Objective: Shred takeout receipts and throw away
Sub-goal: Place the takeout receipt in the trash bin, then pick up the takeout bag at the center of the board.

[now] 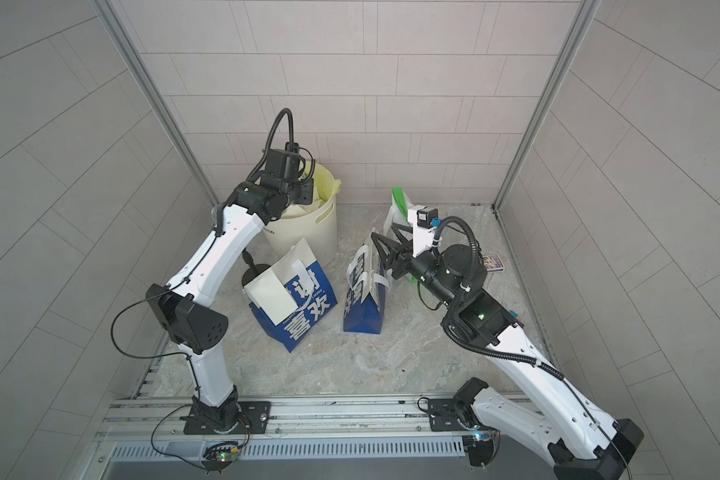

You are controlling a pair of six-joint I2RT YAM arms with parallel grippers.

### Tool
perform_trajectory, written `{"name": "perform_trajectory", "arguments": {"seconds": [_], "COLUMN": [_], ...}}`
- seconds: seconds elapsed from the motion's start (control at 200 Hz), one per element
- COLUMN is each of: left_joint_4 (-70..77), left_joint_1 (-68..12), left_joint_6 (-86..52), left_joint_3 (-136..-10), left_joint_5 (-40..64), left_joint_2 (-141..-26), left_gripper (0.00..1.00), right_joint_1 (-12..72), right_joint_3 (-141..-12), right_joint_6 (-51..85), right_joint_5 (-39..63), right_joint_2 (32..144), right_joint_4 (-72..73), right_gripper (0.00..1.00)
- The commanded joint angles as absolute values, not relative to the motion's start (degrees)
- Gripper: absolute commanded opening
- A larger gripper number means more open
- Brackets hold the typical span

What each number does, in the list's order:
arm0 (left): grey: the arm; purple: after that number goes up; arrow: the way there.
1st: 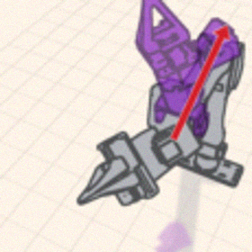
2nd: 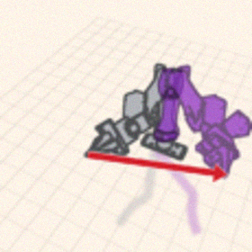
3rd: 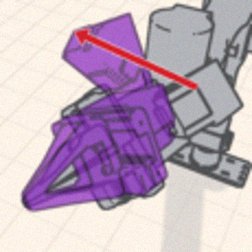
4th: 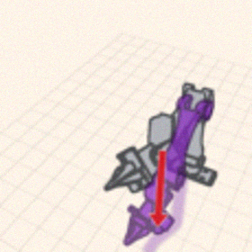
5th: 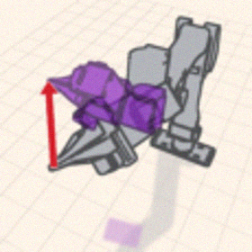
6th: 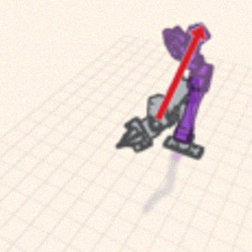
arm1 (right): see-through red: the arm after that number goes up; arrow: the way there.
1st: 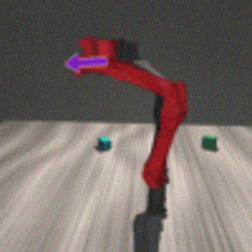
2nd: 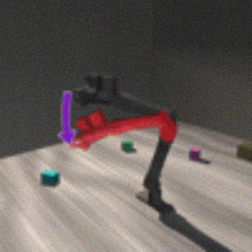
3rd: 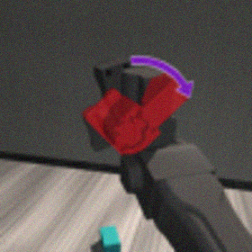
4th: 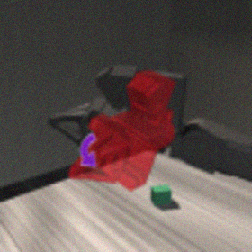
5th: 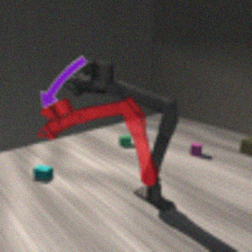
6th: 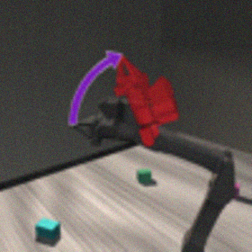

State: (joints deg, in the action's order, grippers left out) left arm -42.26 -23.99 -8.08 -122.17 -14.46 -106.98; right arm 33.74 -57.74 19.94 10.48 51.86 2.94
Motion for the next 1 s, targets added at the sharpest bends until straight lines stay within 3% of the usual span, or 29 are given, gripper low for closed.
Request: {"name": "perform_trajectory", "arguments": {"seconds": [0.0, 0.235, 0.385, 0.52, 0.796, 0.996], "left_joint_4": [-44.2, -50.4, -57.5, -62.8, -65.1, -65.3], "left_joint_1": [-23.9, -23.9, -23.9, -23.9, -24.2, -24.1], "left_joint_6": [-7.7, -7.6, -7.8, -8.5, -4.7, -0.1], "left_joint_3": [-122.9, -108.6, -98.9, -94.5, -95.9, -99.9], "left_joint_5": [-11.7, -0.1, 4.1, 6.6, 9.3, 5.8], "left_joint_2": [-100.3, -86.4, -78.3, -75.4, -81.1, -88.5], "left_gripper": [0.65, 0.65, 0.76, 0.79, 0.81, 0.69], "right_joint_1": [33.7, 33.7, 33.7, 33.7, 33.7, 33.7], "right_joint_3": [-57.3, -58.1, -57.4, -56.5, -57.3, -58.4], "right_joint_6": [20.2, 20.1, 22.0, 23.8, 23.7, 22.9], "right_joint_5": [10.9, 13.0, 15.2, 16.1, 17.4, 17.1], "right_joint_2": [51.3, 52.6, 54.6, 56.3, 57.4, 57.2], "right_joint_4": [3.3, 3.1, 5.0, 7.7, 8.2, 6.4], "right_gripper": [0.61, 0.61, 0.61, 0.61, 0.6, 0.6]}}
